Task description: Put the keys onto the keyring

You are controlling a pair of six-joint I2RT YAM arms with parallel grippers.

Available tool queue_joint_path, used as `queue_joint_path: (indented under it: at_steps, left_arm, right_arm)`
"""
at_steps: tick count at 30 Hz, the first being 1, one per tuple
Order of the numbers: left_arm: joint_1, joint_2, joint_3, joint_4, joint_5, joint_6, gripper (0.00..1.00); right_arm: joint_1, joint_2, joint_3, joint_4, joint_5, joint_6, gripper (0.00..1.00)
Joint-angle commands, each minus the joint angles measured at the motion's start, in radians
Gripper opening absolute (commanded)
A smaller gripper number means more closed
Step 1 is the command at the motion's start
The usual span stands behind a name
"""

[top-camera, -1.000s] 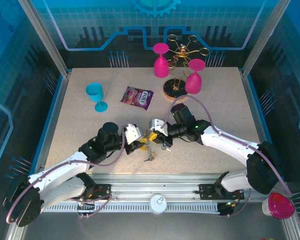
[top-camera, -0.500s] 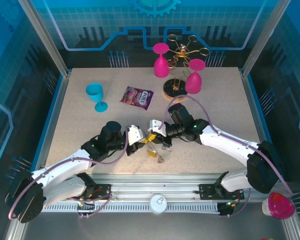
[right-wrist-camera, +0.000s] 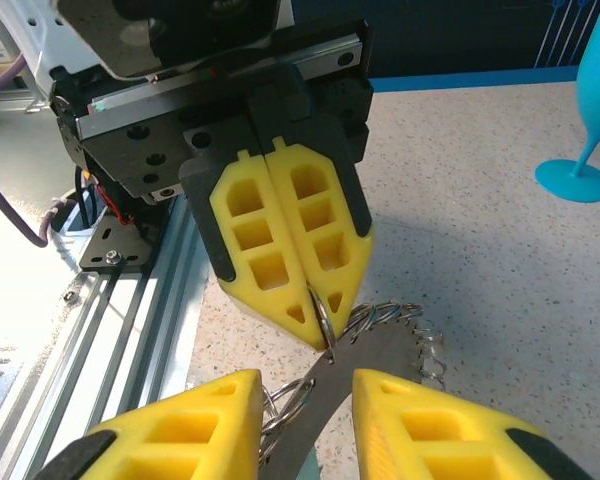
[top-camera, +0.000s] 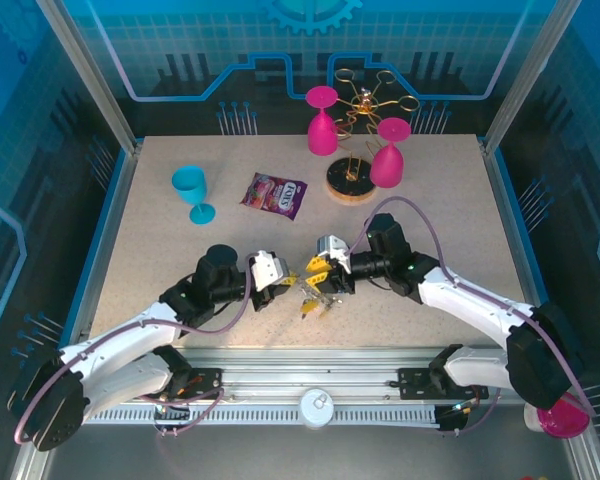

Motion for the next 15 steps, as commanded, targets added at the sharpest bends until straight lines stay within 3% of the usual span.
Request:
queue_joint_path:
  at_steps: [1,11,15]
  left_arm:
    - [0.002,-0.026,-0.007,0.059,0.035,-0.003,0.0]
    - [0.002,-0.021,0.0,0.025,0.031,0.019,0.0]
    - [0.001,-0.01,0.029,-0.054,-0.016,0.046,0.0]
  right_arm:
    - [0.008,0.012,-0.006,0.083,-0.028,0.02,0.3]
    - [0.005,0.016,-0.014,0.147,0.0,0.054,0.28]
    - [-0.038,-0.053,-0.069,0.204,0.13,0.159,0.31]
